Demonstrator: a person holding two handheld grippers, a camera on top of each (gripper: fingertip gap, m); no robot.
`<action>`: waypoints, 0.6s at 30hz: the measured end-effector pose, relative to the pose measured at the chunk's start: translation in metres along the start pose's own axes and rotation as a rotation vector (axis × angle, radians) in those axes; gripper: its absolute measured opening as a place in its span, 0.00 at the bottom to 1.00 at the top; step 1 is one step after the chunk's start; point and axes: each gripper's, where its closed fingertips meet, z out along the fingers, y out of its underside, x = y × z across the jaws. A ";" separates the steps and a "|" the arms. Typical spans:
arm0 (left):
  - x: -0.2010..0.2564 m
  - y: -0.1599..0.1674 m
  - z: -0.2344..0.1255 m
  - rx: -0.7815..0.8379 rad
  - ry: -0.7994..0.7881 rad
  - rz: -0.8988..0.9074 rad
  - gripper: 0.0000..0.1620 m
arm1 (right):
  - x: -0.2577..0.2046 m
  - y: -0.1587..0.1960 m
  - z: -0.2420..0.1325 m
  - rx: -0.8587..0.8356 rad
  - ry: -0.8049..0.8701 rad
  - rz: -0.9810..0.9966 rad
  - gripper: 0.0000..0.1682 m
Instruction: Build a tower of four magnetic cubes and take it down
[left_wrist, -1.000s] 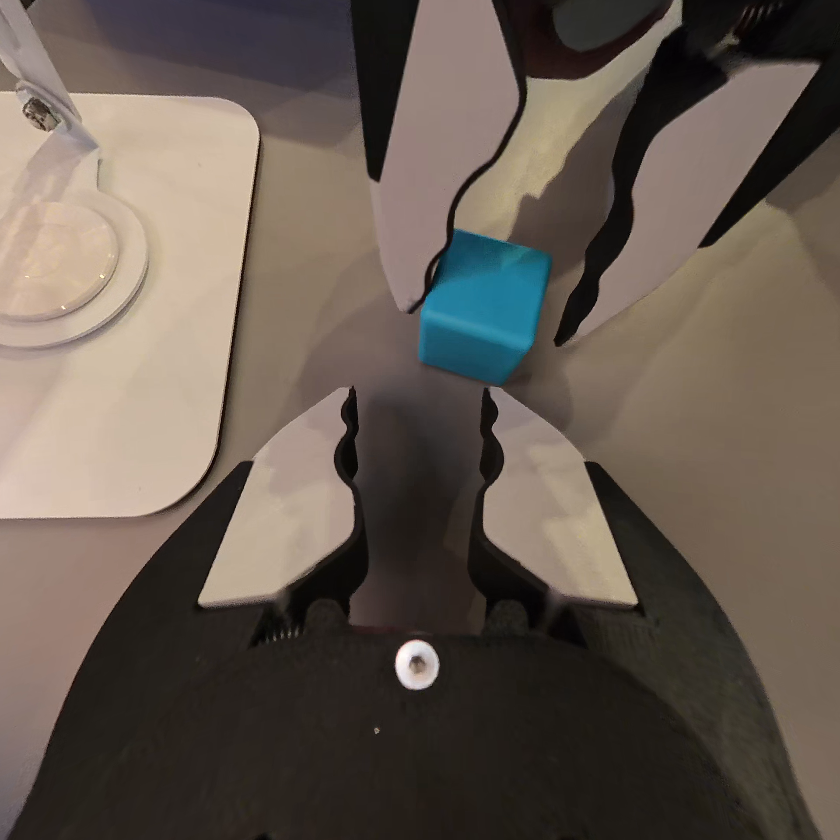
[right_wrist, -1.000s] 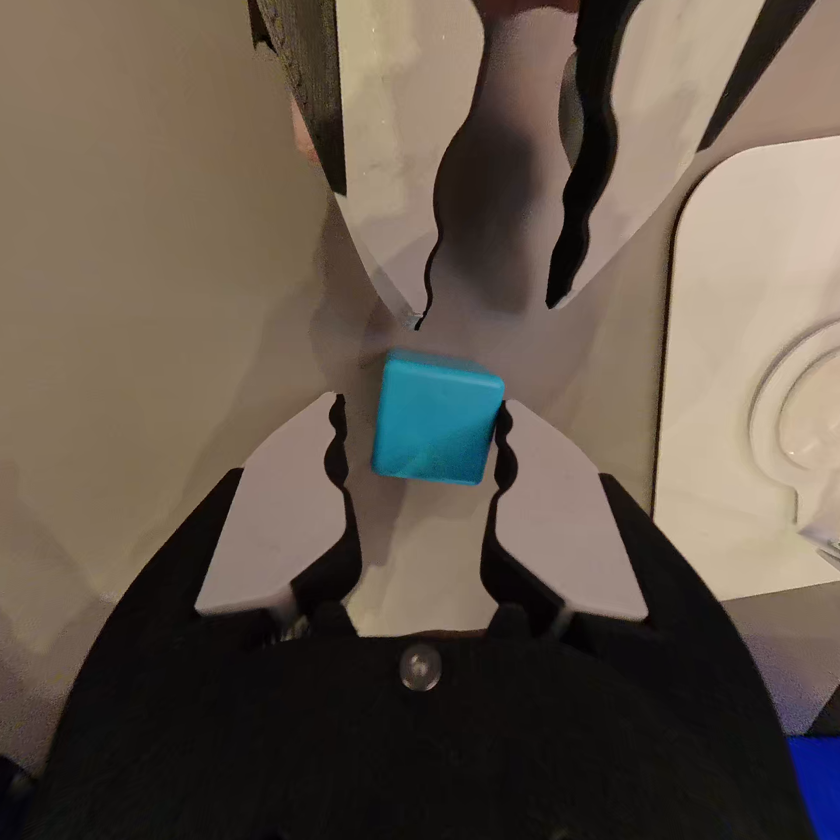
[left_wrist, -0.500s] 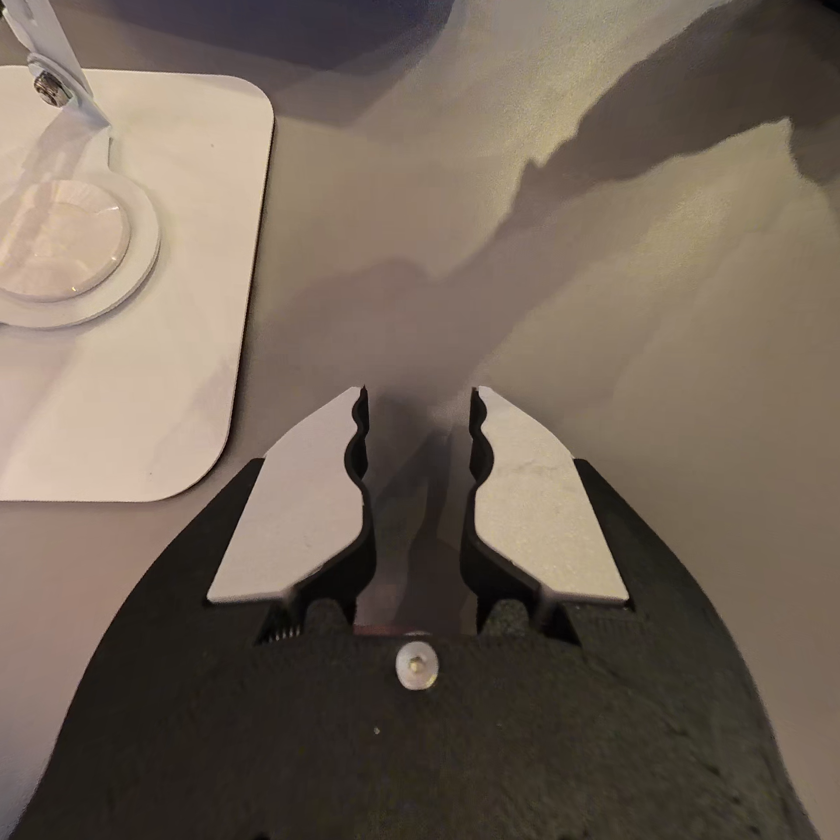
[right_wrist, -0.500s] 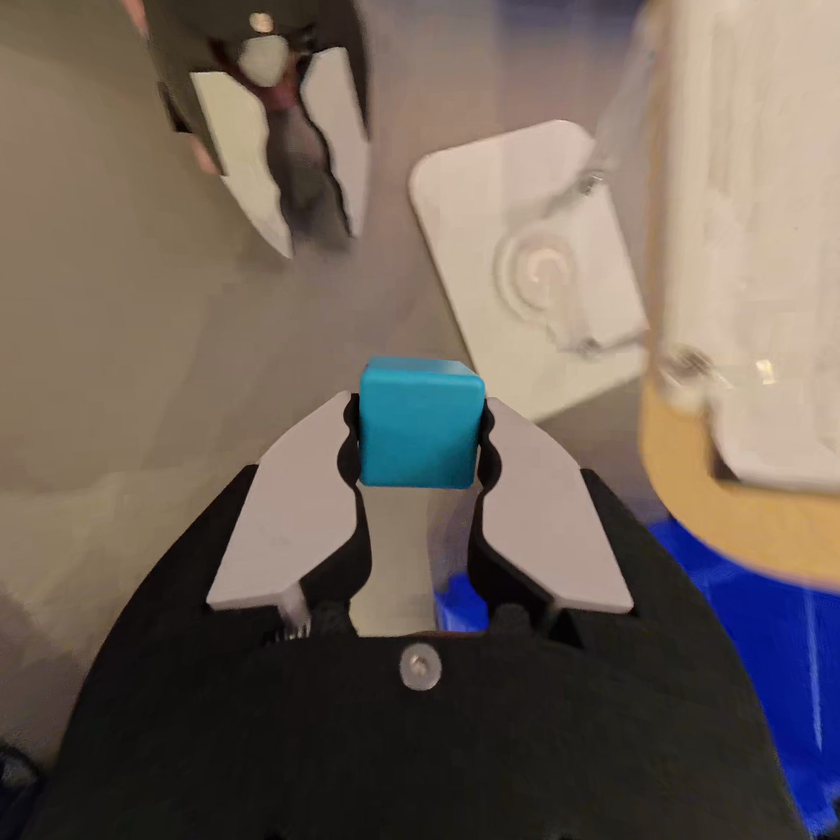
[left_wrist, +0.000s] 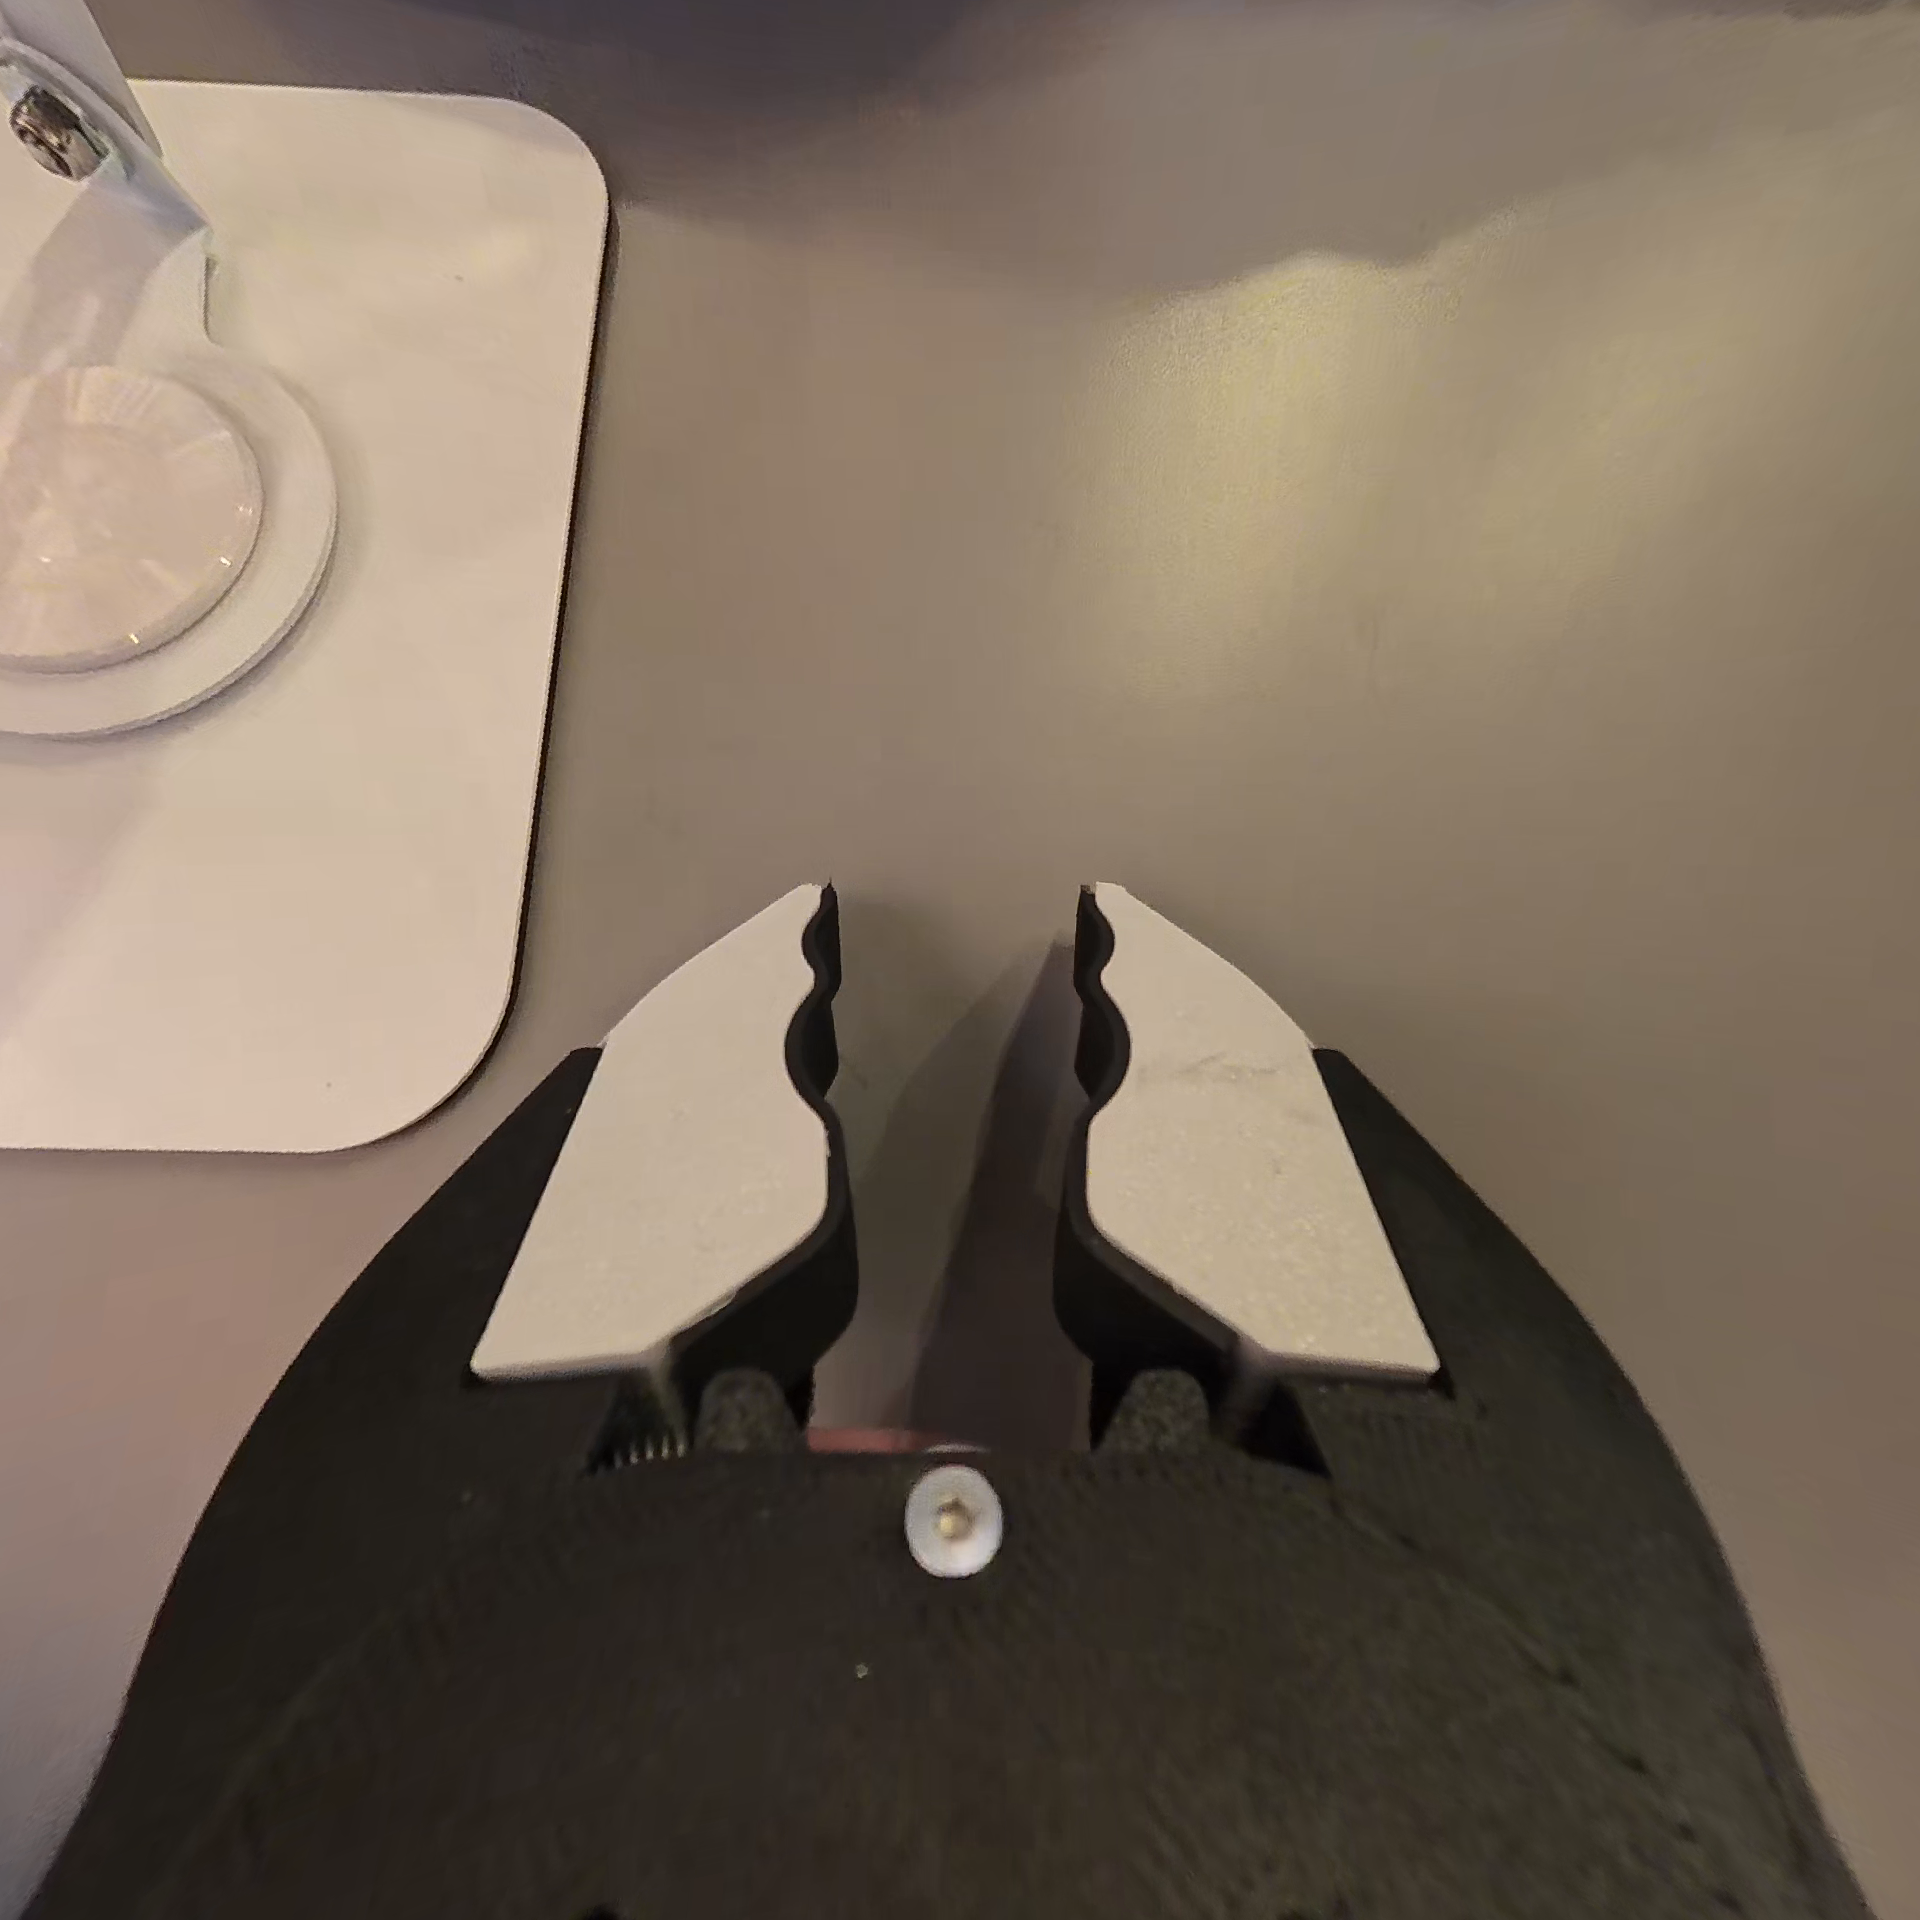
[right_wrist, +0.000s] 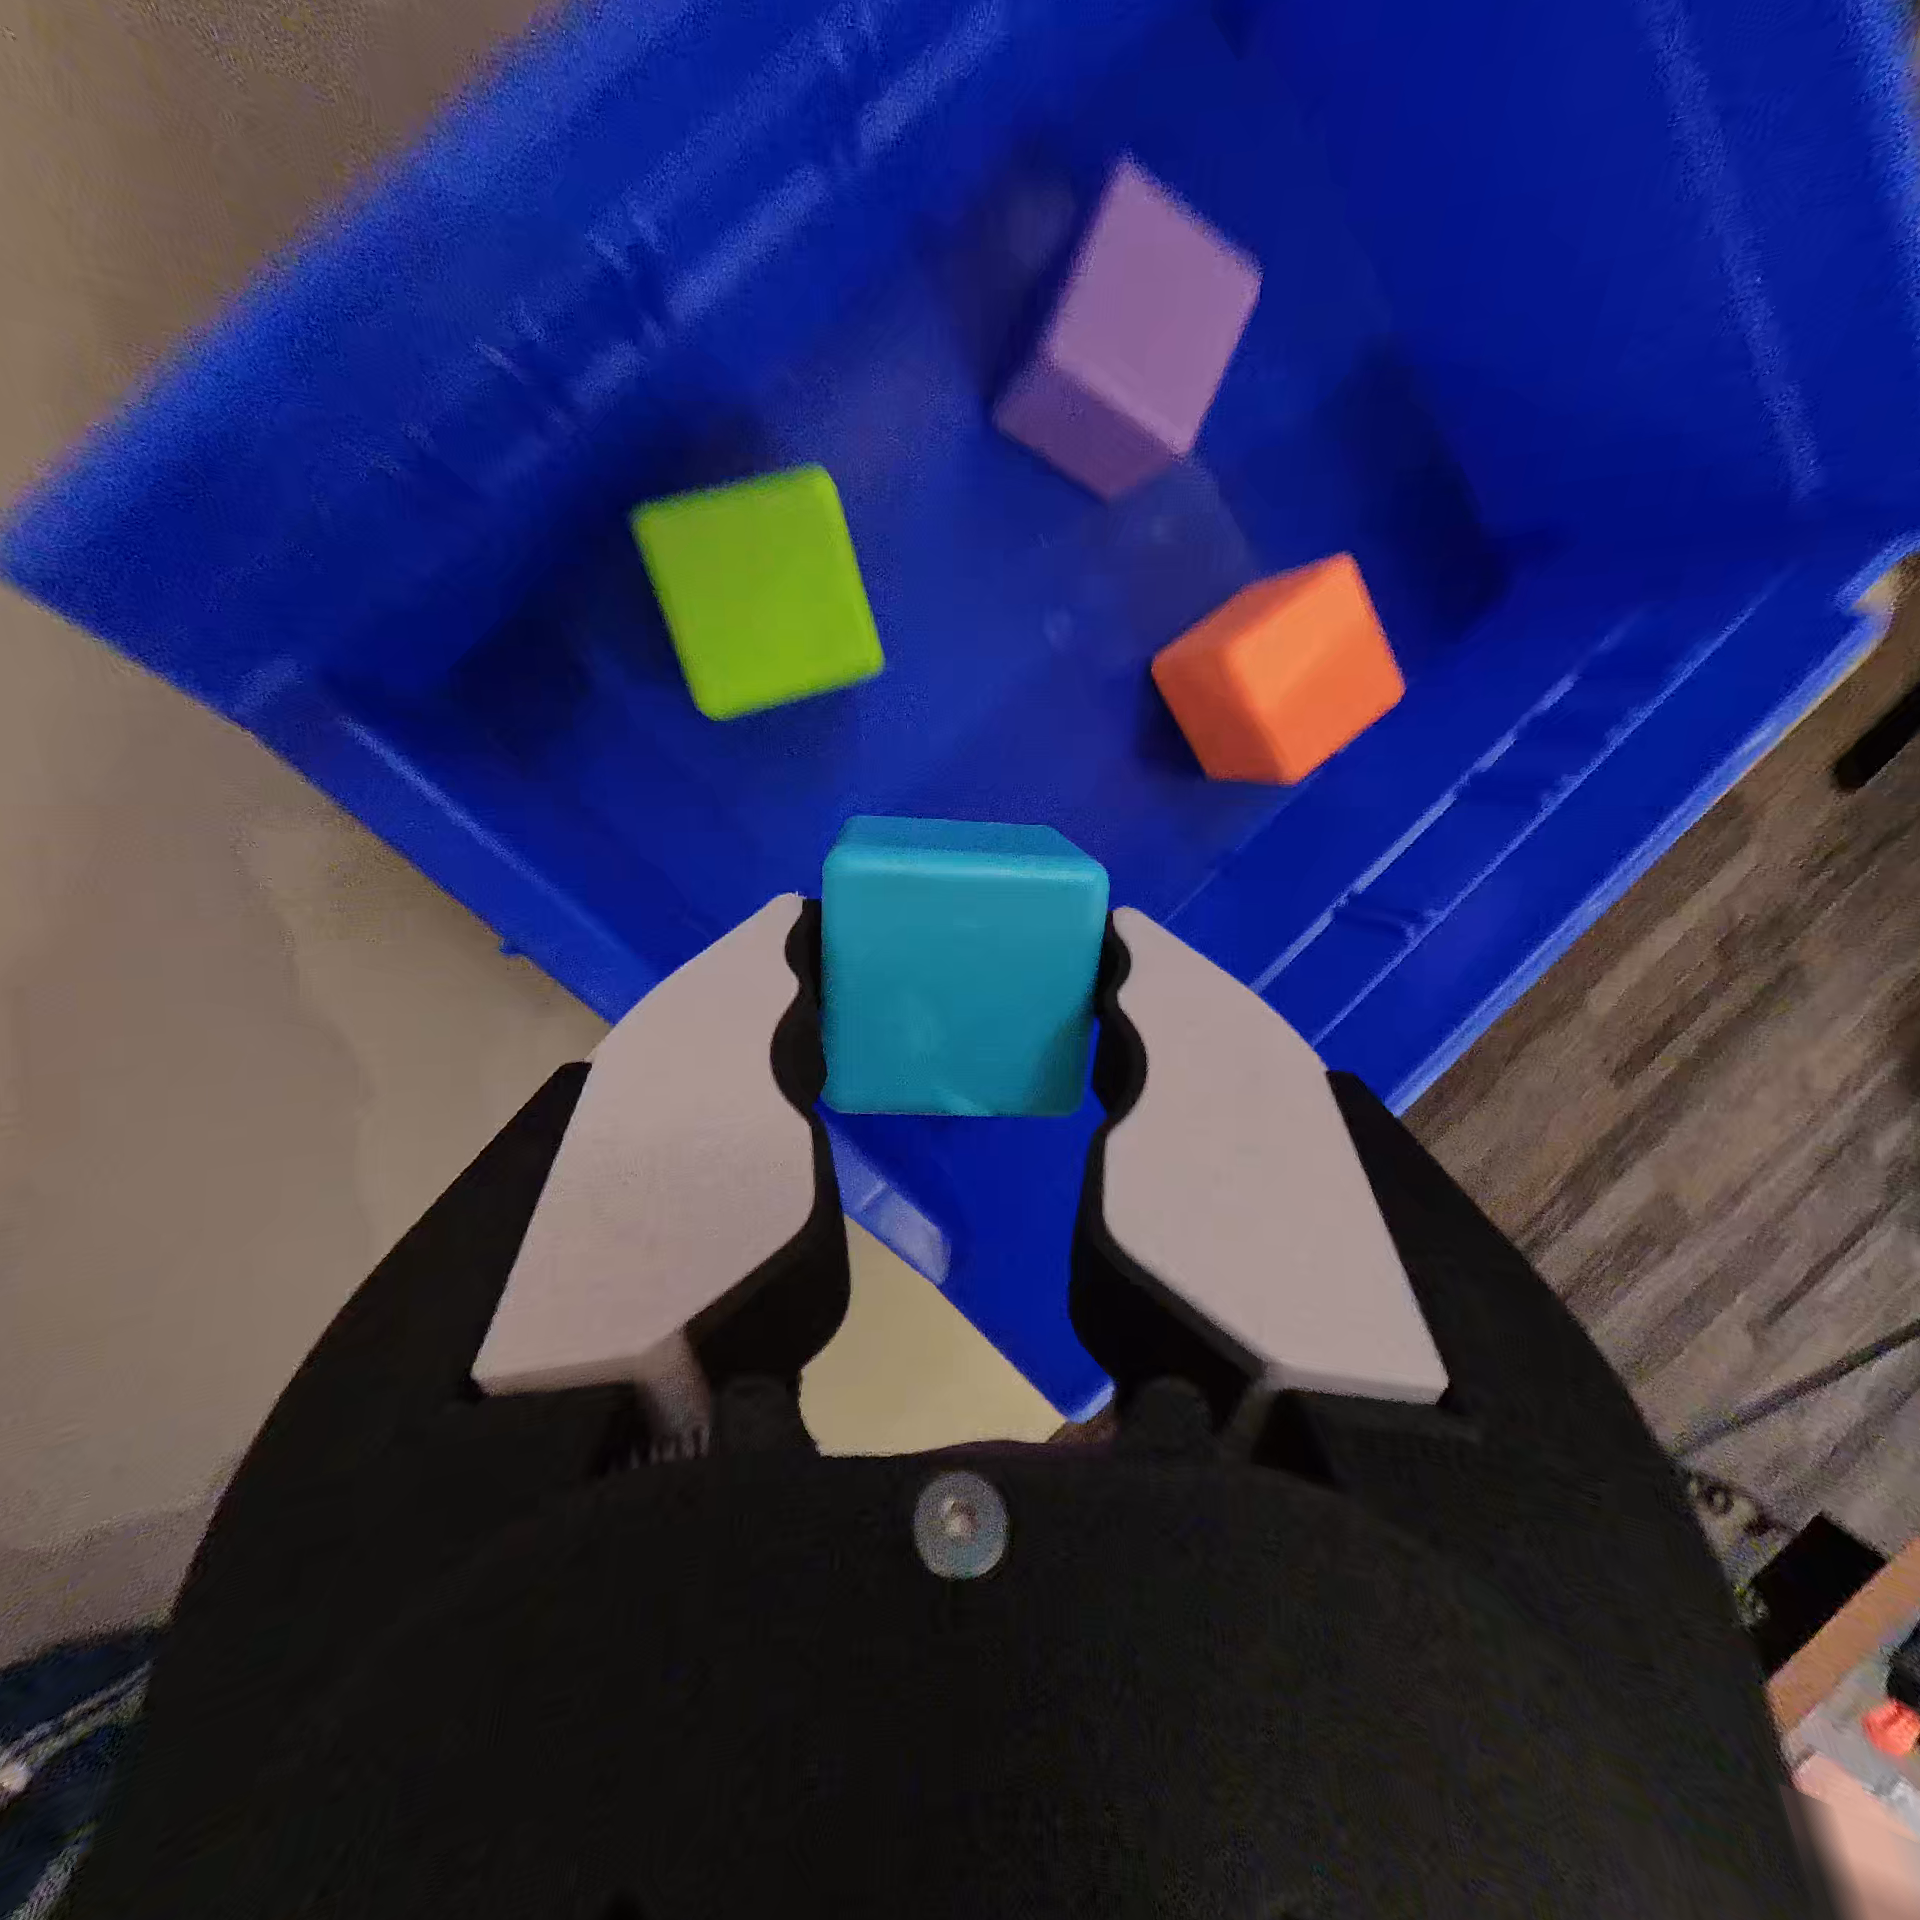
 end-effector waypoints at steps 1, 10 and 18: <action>0.000 0.000 0.000 0.000 -0.001 0.000 0.26 | 0.003 0.008 0.010 -0.038 -0.014 0.012 0.30; 0.001 0.001 0.000 -0.004 -0.002 0.011 0.26 | 0.004 0.032 0.058 -0.222 -0.024 0.042 0.30; 0.002 0.001 0.001 -0.010 -0.004 0.019 0.26 | 0.016 0.036 0.050 -0.260 0.070 0.060 0.37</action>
